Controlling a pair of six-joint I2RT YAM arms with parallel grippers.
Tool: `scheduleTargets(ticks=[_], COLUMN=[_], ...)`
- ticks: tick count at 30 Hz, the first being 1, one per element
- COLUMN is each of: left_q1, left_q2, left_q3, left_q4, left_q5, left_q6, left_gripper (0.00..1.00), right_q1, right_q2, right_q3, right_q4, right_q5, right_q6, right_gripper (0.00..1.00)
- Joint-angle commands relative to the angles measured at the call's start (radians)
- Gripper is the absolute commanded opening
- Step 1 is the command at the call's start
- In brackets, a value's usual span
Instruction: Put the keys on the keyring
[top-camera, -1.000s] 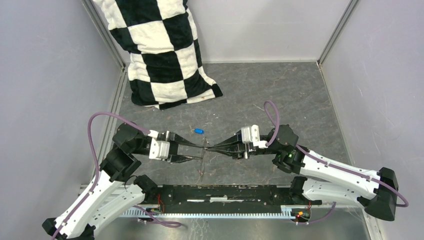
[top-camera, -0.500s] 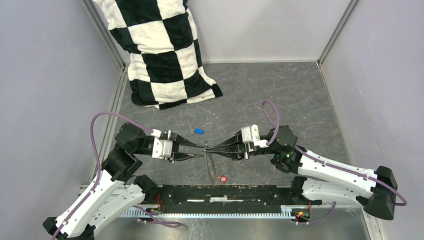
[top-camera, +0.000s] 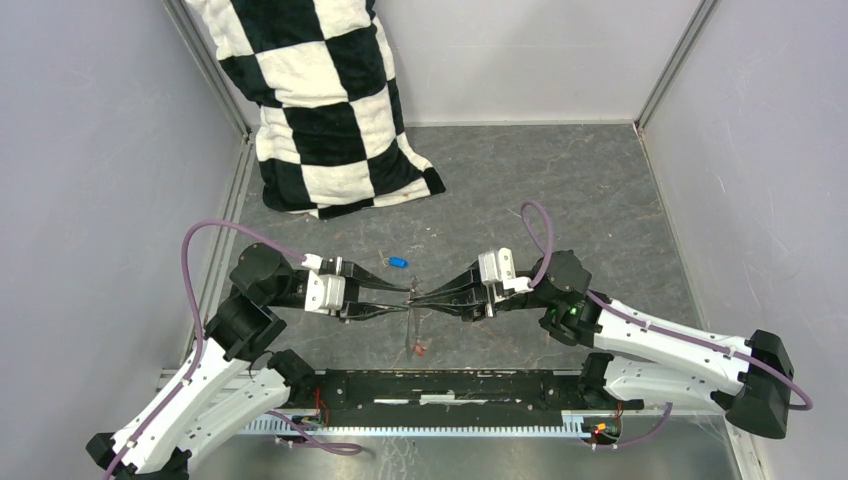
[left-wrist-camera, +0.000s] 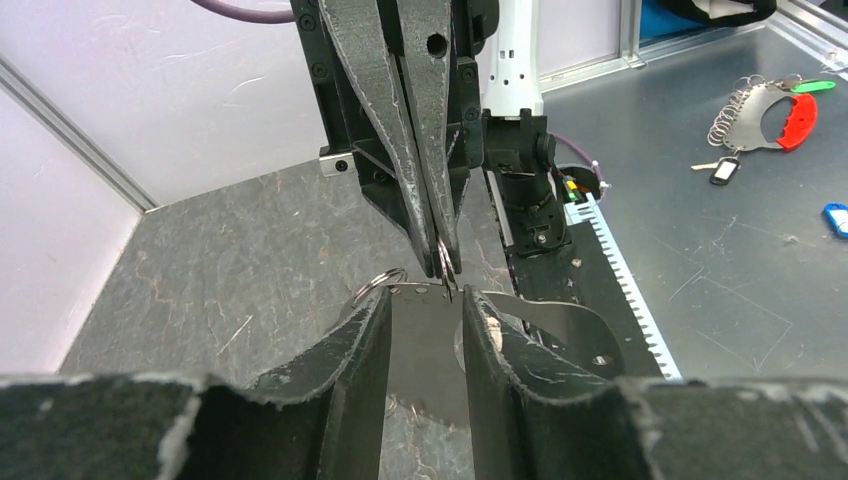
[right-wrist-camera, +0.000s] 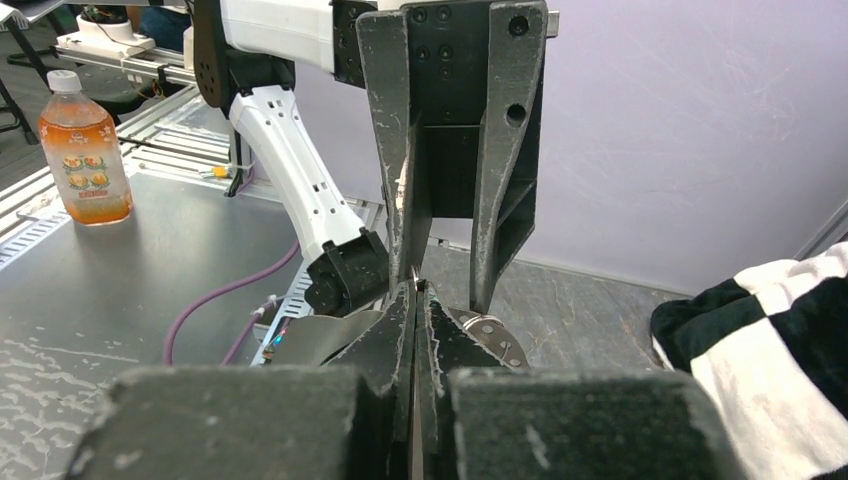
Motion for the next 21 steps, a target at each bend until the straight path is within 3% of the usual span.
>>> scheduleTargets(ticks=[1, 9, 13, 16, 21], left_q1=[0.0, 0.0, 0.0, 0.0, 0.0], left_q2=[-0.001, 0.007, 0.005, -0.001, 0.001], left_q3=[0.008, 0.017, 0.023, 0.028, 0.05], left_q4=[0.043, 0.004, -0.029, -0.058, -0.15], left_q5=[0.01, 0.01, 0.004, -0.005, -0.025], left_q6=[-0.046, 0.015, 0.075, 0.128, 0.233], left_gripper=[0.38, 0.04, 0.02, 0.02, 0.02], right_q1=[0.001, 0.002, 0.001, 0.001, 0.0], right_q2=[-0.002, 0.009, 0.007, 0.006, 0.013], right_q3=[0.021, 0.032, 0.039, 0.066, 0.198], right_q4=[0.013, 0.004, -0.022, -0.106, -0.417], right_q5=[0.024, 0.016, 0.018, 0.03, 0.047], right_q6=[-0.012, -0.002, -0.002, -0.012, -0.131], right_gripper=[0.0, 0.0, 0.01, 0.1, 0.39])
